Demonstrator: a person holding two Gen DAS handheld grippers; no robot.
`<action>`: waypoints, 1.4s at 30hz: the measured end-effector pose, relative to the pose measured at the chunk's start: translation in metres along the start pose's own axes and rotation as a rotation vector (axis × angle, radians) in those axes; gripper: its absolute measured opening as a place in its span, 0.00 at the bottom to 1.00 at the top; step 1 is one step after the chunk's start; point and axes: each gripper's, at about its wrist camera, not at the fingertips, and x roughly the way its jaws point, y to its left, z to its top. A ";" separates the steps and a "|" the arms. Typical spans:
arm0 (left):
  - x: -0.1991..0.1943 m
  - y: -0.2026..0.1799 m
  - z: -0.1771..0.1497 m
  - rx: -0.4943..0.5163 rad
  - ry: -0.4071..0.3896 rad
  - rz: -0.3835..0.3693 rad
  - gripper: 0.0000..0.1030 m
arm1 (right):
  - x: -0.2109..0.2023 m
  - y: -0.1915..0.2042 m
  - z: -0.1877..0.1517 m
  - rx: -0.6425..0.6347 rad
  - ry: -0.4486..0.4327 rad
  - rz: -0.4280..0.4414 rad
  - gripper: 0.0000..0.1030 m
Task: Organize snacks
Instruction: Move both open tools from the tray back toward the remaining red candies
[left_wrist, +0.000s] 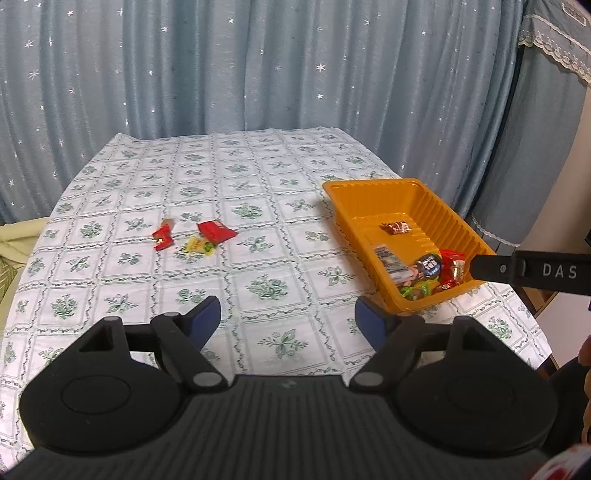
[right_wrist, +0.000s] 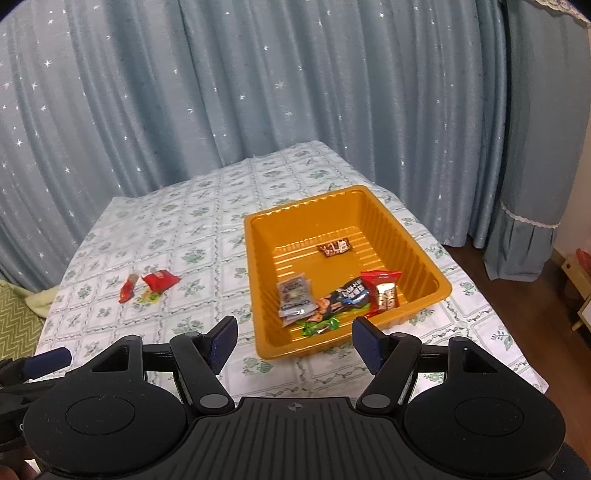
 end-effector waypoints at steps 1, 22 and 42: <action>-0.001 0.002 -0.001 -0.002 -0.002 0.004 0.76 | 0.000 0.002 0.000 -0.002 0.001 0.002 0.67; 0.008 0.068 0.014 -0.024 -0.018 0.118 0.80 | 0.028 0.048 0.001 -0.091 0.018 0.093 0.67; 0.145 0.172 0.045 0.031 0.043 0.187 0.80 | 0.195 0.140 0.024 -0.223 0.086 0.252 0.66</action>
